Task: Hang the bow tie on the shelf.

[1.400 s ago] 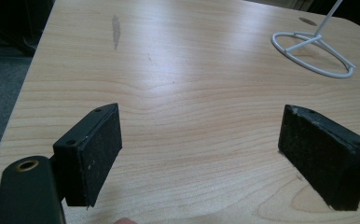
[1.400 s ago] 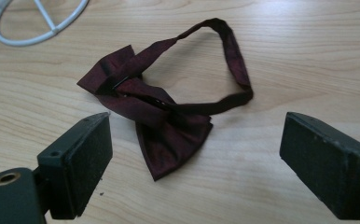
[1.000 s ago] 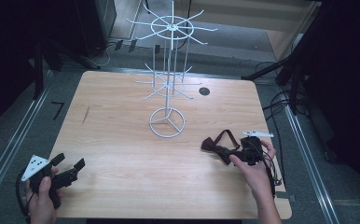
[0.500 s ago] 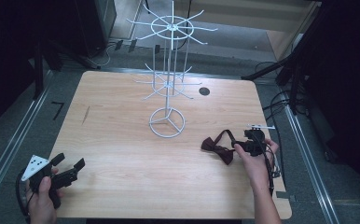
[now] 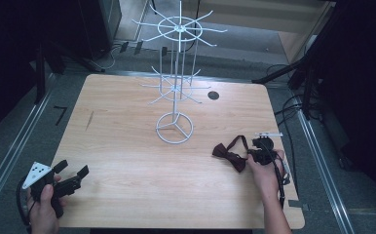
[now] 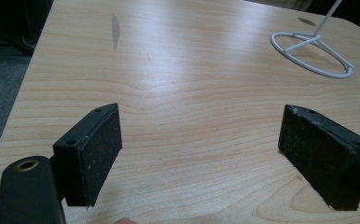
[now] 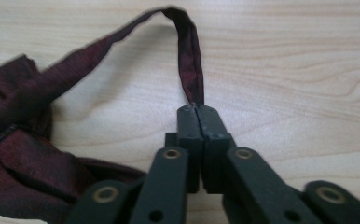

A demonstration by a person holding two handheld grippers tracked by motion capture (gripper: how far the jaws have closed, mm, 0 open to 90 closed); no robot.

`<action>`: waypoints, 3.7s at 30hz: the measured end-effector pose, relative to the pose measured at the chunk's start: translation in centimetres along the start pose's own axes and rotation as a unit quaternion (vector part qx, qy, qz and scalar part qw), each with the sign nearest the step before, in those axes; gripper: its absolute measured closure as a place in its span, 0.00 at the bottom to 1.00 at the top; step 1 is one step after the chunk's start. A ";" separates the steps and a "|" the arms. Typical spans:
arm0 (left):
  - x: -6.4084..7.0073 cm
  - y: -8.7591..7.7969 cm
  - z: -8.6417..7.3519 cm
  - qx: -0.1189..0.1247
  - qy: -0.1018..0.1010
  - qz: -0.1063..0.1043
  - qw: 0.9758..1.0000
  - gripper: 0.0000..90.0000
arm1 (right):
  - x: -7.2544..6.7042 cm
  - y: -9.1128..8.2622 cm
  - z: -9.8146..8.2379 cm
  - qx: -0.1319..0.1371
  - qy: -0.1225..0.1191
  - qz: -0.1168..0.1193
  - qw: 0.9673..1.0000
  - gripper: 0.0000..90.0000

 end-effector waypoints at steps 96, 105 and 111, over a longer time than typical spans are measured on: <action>0.0 0.0 0.0 -0.001 -0.001 0.001 1.000 0.16 | -16.1 -12.9 12.5 0.334 -0.165 0.166 0.913 1.00; 0.0 0.0 0.0 -0.002 -0.001 0.001 1.000 0.16 | -16.6 -10.4 12.3 0.312 -0.154 0.166 0.923 1.00; 0.0 0.0 0.0 -0.001 -0.001 0.000 1.000 0.16 | -16.6 -9.0 12.0 0.303 -0.145 0.168 0.927 1.00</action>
Point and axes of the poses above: each handheld gripper's, and its own axes: y roughly forward along the jaws, z roughly out of its top, x roughly to its right, the point moved 7 cm from there along y, roughly forward along the jaws, and after that the axes turned 4 degrees about x, right-handed, at the moved point
